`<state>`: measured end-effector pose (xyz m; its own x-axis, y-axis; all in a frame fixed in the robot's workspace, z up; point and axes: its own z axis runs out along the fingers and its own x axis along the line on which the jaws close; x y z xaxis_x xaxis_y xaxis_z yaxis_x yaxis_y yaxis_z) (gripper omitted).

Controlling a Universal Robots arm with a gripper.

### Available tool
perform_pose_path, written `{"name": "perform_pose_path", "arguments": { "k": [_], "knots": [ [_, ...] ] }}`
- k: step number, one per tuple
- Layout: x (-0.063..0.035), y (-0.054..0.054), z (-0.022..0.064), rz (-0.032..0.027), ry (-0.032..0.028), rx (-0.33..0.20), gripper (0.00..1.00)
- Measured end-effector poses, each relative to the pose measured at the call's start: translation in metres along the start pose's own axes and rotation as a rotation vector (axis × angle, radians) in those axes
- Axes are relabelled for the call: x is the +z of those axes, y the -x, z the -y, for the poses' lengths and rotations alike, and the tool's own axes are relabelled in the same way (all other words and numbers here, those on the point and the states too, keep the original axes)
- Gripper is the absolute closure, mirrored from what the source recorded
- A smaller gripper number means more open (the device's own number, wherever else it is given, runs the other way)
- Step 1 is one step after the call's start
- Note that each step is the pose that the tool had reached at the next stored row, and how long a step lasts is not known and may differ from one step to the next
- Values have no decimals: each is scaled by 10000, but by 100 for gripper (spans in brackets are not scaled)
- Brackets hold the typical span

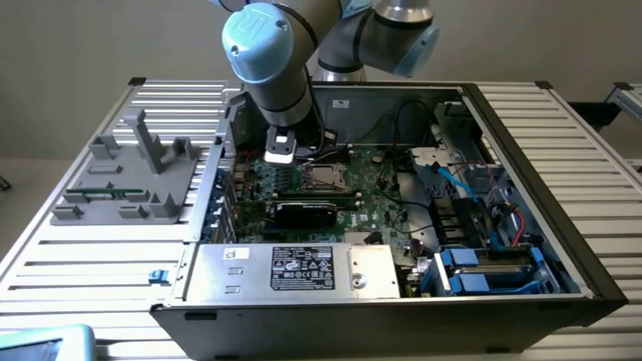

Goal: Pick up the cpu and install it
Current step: 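Install the first cpu locking lever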

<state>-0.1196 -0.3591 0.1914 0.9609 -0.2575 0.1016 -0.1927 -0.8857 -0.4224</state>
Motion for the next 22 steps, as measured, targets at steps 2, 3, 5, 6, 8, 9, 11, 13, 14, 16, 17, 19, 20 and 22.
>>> {"name": "perform_pose_path", "arguments": {
  "k": [2,3,5,6,8,9,11,13,14,16,17,19,20,22],
  "knots": [
    [9,0,-4,2,1,1,88],
    [10,-1,-5,5,3,1,88],
    [15,-5,-5,2,3,3,88],
    [17,-10,-5,2,2,4,88],
    [22,-19,-4,-2,-1,7,88],
    [23,-23,-4,-3,-2,8,88],
    [25,-30,-6,-2,0,9,88],
    [27,-37,-9,-4,-2,10,88],
    [28,-40,-10,-4,-1,11,88],
    [29,-46,-13,-4,-1,12,88],
    [28,-49,-15,-4,0,13,88],
    [29,-56,-18,-5,0,14,88],
    [29,-59,-19,-6,0,14,88],
    [29,-65,-22,-6,-1,15,88]
  ]
}}
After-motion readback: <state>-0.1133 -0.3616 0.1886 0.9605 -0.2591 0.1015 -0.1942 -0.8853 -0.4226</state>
